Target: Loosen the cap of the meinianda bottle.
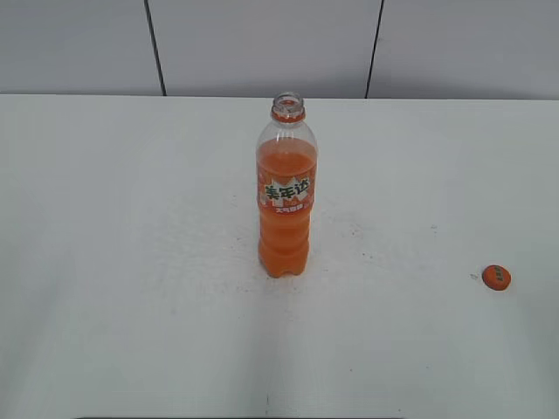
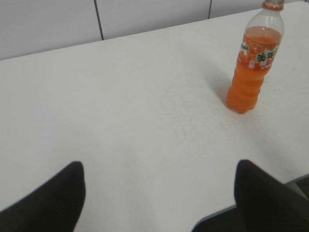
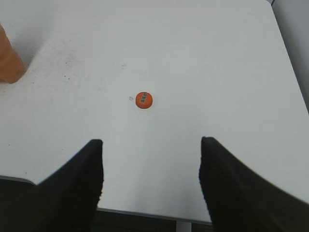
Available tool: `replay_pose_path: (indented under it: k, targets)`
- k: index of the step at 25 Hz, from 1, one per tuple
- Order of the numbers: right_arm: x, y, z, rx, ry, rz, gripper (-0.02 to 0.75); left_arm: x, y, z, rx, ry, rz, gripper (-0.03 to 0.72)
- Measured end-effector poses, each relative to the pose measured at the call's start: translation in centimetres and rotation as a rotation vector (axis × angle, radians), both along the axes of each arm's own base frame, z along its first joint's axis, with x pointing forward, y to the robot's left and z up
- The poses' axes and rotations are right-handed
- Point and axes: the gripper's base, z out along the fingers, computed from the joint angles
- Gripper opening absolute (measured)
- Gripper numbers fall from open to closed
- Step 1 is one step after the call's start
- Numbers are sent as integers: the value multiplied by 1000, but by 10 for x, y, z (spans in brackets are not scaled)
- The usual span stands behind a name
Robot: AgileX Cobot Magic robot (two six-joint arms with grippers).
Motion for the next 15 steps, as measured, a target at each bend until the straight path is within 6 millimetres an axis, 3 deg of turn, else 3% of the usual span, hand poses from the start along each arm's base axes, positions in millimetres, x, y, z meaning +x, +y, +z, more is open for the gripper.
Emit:
replay_pose_path:
  k: [15]
  targets:
    - [0,0,0,5,-1,2,473,-7,-3,0,-13,-33,321,572]
